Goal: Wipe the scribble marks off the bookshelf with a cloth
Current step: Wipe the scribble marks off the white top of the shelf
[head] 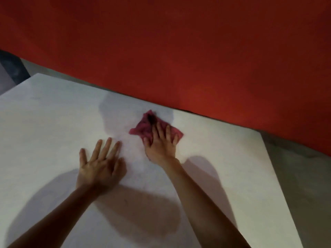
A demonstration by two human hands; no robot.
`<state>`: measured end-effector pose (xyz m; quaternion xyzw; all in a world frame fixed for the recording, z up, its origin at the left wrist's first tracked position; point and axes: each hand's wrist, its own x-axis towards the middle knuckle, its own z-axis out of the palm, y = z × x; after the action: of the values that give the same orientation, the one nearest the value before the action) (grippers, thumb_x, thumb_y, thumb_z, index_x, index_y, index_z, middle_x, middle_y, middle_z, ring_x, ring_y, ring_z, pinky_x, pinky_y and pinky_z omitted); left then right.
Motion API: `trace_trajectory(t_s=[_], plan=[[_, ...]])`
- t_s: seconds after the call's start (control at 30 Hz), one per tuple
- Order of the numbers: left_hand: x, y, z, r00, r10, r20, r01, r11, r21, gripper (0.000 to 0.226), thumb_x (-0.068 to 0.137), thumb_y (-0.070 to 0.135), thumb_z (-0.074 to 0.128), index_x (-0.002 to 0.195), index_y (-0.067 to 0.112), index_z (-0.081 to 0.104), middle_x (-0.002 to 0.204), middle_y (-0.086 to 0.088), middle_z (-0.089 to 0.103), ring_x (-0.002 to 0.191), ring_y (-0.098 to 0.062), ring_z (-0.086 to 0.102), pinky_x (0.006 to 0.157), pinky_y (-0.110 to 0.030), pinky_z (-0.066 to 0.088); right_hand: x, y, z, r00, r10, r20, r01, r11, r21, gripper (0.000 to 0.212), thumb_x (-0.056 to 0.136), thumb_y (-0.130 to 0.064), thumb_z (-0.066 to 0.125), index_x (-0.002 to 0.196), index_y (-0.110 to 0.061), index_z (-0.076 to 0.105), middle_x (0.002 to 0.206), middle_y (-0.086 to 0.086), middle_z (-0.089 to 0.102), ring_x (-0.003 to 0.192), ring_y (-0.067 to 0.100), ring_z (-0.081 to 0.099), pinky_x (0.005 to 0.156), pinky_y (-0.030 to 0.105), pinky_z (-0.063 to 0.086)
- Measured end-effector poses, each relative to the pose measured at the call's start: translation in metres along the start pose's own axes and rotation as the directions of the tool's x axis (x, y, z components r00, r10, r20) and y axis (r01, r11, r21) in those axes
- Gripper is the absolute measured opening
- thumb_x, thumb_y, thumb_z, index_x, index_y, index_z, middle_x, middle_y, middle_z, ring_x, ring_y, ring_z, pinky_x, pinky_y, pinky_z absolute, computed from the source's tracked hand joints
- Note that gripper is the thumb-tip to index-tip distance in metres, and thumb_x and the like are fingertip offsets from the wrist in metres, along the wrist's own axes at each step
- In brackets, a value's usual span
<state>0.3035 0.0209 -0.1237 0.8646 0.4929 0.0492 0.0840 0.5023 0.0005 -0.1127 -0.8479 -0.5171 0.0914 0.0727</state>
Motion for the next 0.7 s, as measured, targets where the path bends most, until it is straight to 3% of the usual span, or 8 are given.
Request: trace_trajectory(t_s=[0.07, 0.13, 0.2, 0.27, 0.4, 0.5, 0.6, 0.7], plan=[[-0.001, 0.000, -0.001, 1.000, -0.020, 0.007, 0.020, 1.000, -0.017, 0.084, 0.075, 0.061, -0.006, 0.152, 0.033, 0.012, 0.160, 0.006, 0.008, 0.148, -0.016, 0.002, 0.114, -0.052, -0.002, -0.036, 0.027, -0.005, 0.994, -0.106, 0.014, 0.106, 0.994, -0.035, 0.072, 0.091, -0.059, 0.010, 0.152, -0.023, 0.020, 0.160, -0.004, 0.013, 0.147, 0.028, 0.009, 0.115, 0.053, 0.004], [-0.003, 0.001, -0.002, 1.000, -0.026, 0.001, 0.026, 0.999, -0.035, 0.085, 0.075, 0.061, -0.008, 0.152, 0.033, 0.014, 0.159, 0.007, 0.009, 0.147, -0.014, 0.002, 0.115, -0.052, -0.002, -0.063, 0.083, -0.012, 0.990, 0.003, -0.138, -0.009, 0.999, -0.045, 0.070, 0.094, -0.060, 0.006, 0.145, -0.025, 0.040, 0.154, -0.001, 0.032, 0.140, 0.033, 0.031, 0.111, 0.059, 0.020], [-0.002, 0.003, -0.004, 1.000, -0.026, 0.013, 0.026, 0.999, -0.039, 0.085, 0.075, 0.062, -0.008, 0.152, 0.033, 0.014, 0.159, 0.006, 0.009, 0.147, -0.014, 0.002, 0.114, -0.052, -0.002, -0.068, 0.157, -0.030, 0.938, 0.273, -0.212, -0.280, 0.960, -0.004, 0.057, 0.100, -0.052, 0.017, 0.150, -0.028, 0.029, 0.159, -0.002, 0.020, 0.145, 0.031, 0.019, 0.114, 0.060, 0.013], [-0.001, 0.004, -0.004, 1.000, -0.024, 0.020, 0.024, 0.999, -0.043, 0.083, 0.076, 0.062, -0.006, 0.152, 0.033, 0.014, 0.160, 0.006, 0.008, 0.147, -0.014, 0.001, 0.114, -0.052, -0.002, -0.063, 0.211, -0.053, 0.815, 0.563, -0.142, -0.560, 0.826, 0.063, 0.060, 0.099, -0.049, 0.023, 0.153, -0.026, 0.010, 0.161, 0.000, 0.007, 0.147, 0.028, 0.004, 0.115, 0.057, 0.002], [-0.002, 0.006, -0.004, 1.000, -0.026, 0.006, 0.026, 0.999, -0.033, 0.079, 0.079, 0.061, 0.000, 0.151, 0.033, 0.020, 0.159, 0.004, 0.012, 0.148, -0.017, 0.005, 0.114, -0.054, -0.001, -0.005, 0.234, -0.073, 0.640, 0.762, -0.100, -0.738, 0.645, 0.198, 0.072, 0.094, -0.056, 0.022, 0.153, -0.017, 0.010, 0.161, 0.007, 0.003, 0.145, 0.038, -0.002, 0.112, 0.060, -0.002], [-0.001, 0.005, -0.003, 0.999, -0.031, 0.017, 0.031, 1.000, 0.000, 0.081, 0.077, 0.060, -0.004, 0.152, 0.035, 0.014, 0.160, 0.005, 0.006, 0.148, -0.018, 0.001, 0.114, -0.053, -0.002, 0.037, 0.190, -0.064, 0.723, 0.690, -0.033, -0.679, 0.719, 0.149, 0.071, 0.098, -0.053, 0.026, 0.154, -0.016, 0.005, 0.161, 0.005, -0.003, 0.145, 0.038, -0.007, 0.112, 0.061, -0.003], [0.000, 0.005, -0.004, 0.999, -0.037, 0.020, 0.036, 0.999, 0.013, 0.084, 0.074, 0.061, -0.008, 0.152, 0.035, 0.009, 0.160, 0.006, 0.002, 0.148, -0.017, -0.002, 0.114, -0.052, -0.003, 0.035, 0.116, -0.043, 0.899, 0.436, -0.030, -0.435, 0.899, 0.052, 0.068, 0.098, -0.051, 0.026, 0.154, -0.019, 0.004, 0.161, -0.001, -0.004, 0.146, 0.032, -0.007, 0.112, 0.060, -0.003], [-0.001, 0.005, -0.006, 0.998, -0.044, 0.050, 0.043, 0.999, 0.014, 0.088, 0.070, 0.060, -0.014, 0.152, 0.035, 0.004, 0.160, 0.007, -0.002, 0.148, -0.015, -0.006, 0.115, -0.050, -0.005, -0.016, 0.048, -0.011, 0.991, 0.133, -0.014, -0.133, 0.991, -0.014, 0.076, 0.089, -0.061, 0.009, 0.154, -0.021, 0.008, 0.161, -0.003, 0.000, 0.147, 0.031, -0.005, 0.112, 0.060, -0.004]])
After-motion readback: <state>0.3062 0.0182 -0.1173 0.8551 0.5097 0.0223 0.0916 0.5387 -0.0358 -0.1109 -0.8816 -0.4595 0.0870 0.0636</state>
